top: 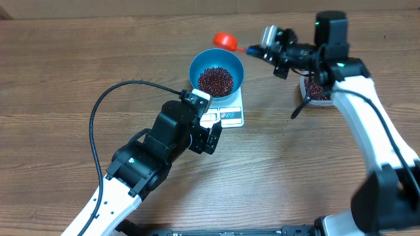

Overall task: Scoop item into bowl and weigh 150g on scale
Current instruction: 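Move the empty scoop with the right gripper back to the bean tub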

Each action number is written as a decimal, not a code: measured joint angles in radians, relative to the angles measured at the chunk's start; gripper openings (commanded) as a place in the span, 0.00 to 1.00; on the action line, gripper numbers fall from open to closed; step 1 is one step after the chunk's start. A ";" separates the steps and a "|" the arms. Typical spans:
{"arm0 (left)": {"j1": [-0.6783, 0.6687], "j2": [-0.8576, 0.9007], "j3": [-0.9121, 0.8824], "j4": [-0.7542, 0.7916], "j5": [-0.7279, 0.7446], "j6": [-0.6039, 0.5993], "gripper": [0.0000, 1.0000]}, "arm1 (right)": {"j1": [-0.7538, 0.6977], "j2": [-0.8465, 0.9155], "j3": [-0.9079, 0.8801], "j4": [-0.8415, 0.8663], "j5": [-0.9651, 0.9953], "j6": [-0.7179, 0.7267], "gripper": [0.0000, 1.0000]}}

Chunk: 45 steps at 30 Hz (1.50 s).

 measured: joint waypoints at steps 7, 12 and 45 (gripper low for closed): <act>0.000 0.000 0.000 0.000 0.000 0.000 0.99 | 0.000 -0.162 0.000 -0.165 0.328 0.273 0.03; 0.000 0.000 0.000 0.000 0.000 0.003 0.99 | 0.000 -0.198 0.000 -0.261 0.543 0.362 0.04; 0.000 0.000 0.000 0.000 0.000 0.004 0.99 | -0.187 -0.019 0.000 -0.565 1.104 0.485 0.04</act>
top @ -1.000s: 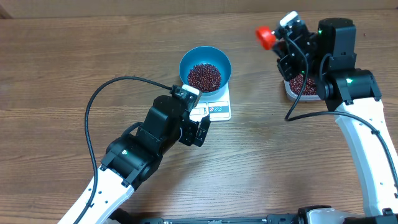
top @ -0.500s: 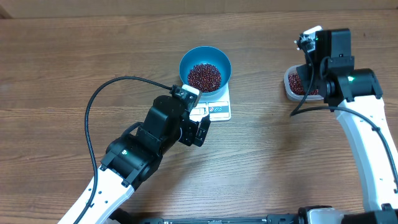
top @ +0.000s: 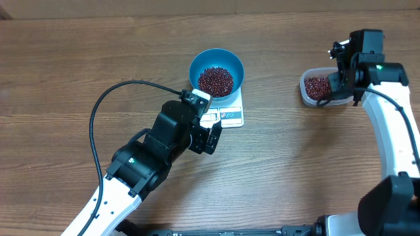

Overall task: Scoop item into bowl and weigh 150g on scale
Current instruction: 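Move the empty scoop with the right gripper back to the bean tub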

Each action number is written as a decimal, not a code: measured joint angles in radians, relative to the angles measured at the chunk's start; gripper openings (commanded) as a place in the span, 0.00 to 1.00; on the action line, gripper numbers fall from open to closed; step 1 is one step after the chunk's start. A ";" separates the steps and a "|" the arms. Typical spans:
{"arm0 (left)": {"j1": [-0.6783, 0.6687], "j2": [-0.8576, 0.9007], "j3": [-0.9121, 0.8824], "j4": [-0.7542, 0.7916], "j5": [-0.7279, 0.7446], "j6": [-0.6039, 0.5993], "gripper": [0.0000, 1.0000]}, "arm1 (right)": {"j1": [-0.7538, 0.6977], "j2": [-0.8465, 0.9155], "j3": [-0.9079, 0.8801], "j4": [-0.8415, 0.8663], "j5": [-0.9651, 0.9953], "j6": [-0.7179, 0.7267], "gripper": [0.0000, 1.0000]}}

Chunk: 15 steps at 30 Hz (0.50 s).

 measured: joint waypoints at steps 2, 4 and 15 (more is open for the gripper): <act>0.000 0.000 0.000 0.000 0.000 0.000 1.00 | 0.001 0.018 0.000 0.000 -0.016 -0.004 0.04; 0.000 0.000 0.000 0.000 0.000 0.000 0.99 | 0.001 0.031 0.000 0.001 -0.023 -0.011 0.04; 0.000 0.000 0.000 0.000 0.000 0.000 0.99 | 0.001 0.108 0.000 0.100 -0.011 -0.095 0.04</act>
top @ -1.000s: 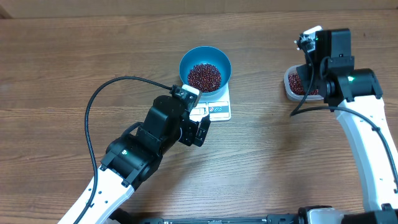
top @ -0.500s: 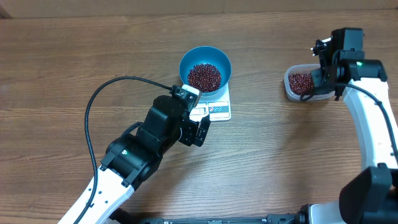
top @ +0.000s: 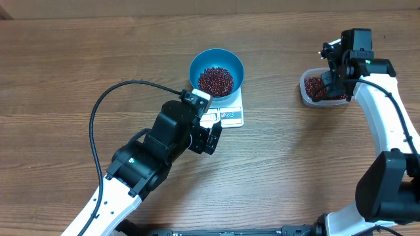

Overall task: Scoop item into bowl and weigh 150g on scale
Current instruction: 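Move the empty scoop with the right gripper back to the bean tub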

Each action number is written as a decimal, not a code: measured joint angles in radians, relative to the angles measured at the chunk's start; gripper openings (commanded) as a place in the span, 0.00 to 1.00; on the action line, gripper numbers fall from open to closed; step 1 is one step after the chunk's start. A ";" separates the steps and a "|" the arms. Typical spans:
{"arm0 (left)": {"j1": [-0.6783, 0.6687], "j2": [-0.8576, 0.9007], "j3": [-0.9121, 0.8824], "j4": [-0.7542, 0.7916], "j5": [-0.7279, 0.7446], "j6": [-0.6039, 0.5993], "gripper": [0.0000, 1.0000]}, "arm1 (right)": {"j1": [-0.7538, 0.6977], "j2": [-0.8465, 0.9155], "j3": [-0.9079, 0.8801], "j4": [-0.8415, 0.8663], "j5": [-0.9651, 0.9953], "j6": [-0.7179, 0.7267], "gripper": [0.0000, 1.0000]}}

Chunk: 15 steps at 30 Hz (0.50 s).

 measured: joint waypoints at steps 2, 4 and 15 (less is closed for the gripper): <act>0.000 0.000 0.000 0.000 0.000 0.000 1.00 | 0.000 0.003 0.000 -0.002 0.005 -0.016 0.04; 0.000 0.000 0.000 0.000 0.000 0.000 1.00 | 0.000 0.008 0.000 -0.014 0.009 -0.024 0.04; 0.000 0.000 0.000 0.000 0.000 0.000 0.99 | 0.000 0.065 0.000 -0.057 -0.103 -0.035 0.04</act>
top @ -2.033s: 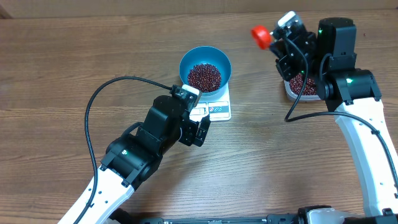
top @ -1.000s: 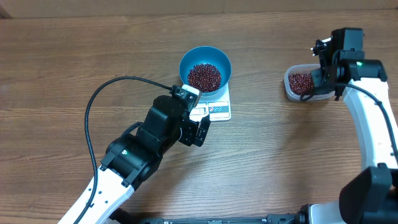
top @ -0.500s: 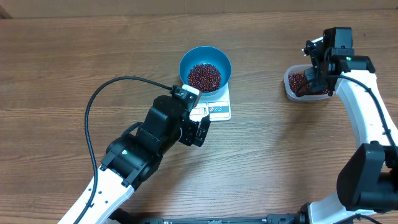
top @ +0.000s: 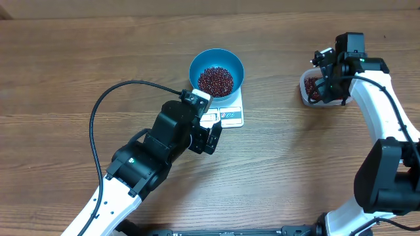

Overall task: Scoop item into bowl and weigh 150g on scale
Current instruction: 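Move the empty scoop with the right gripper back to the bean tub, then dig the red scoop into the beans and fill it with the right gripper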

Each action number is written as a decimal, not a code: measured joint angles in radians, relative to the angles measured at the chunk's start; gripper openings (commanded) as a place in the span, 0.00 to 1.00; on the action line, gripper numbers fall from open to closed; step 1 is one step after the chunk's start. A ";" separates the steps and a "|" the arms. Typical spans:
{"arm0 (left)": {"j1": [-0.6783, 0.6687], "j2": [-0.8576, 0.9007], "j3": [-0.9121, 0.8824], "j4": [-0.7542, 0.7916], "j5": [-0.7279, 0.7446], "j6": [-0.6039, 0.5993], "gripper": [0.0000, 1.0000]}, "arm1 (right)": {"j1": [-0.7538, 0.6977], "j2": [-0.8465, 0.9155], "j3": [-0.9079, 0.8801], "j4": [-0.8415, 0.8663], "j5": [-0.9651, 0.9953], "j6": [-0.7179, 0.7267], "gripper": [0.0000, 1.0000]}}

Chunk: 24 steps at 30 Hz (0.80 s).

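A blue bowl (top: pixel 216 73) holding dark red beans stands on a white scale (top: pixel 228 117) in the middle of the table. At the right, a clear tub (top: pixel 314 88) holds more red beans. My right gripper (top: pixel 323 84) hangs down into or just over that tub; its fingers are hidden under the wrist, and the scoop is out of sight. My left gripper (top: pixel 212 139) hovers by the scale's front edge, with nothing seen in it. Its fingers cannot be made out.
The left arm's black cable (top: pixel 105 105) loops over the table to the left of the scale. The wooden table (top: pixel 295 170) runs out to the front and right.
My right wrist has shifted a little left and turned over the bean tub. The bowl, the scale and my left arm have not moved.
At first my right gripper held an orange-red scoop just beyond the bowl's far right rim. Then it was back at the bean tub on the right with the scoop hidden, and it has stayed there, shifting slightly. My left arm stayed by the scale.
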 measured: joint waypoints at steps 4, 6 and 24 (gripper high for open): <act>0.000 0.000 0.000 0.000 0.000 0.000 0.99 | -0.007 0.001 0.000 -0.002 -0.051 0.000 0.04; 0.000 0.000 0.000 0.000 0.000 0.000 0.99 | -0.014 0.001 0.000 -0.002 -0.081 0.000 0.04; 0.000 0.000 0.000 0.000 0.000 0.000 0.99 | -0.229 0.001 0.000 -0.020 -0.455 0.031 0.04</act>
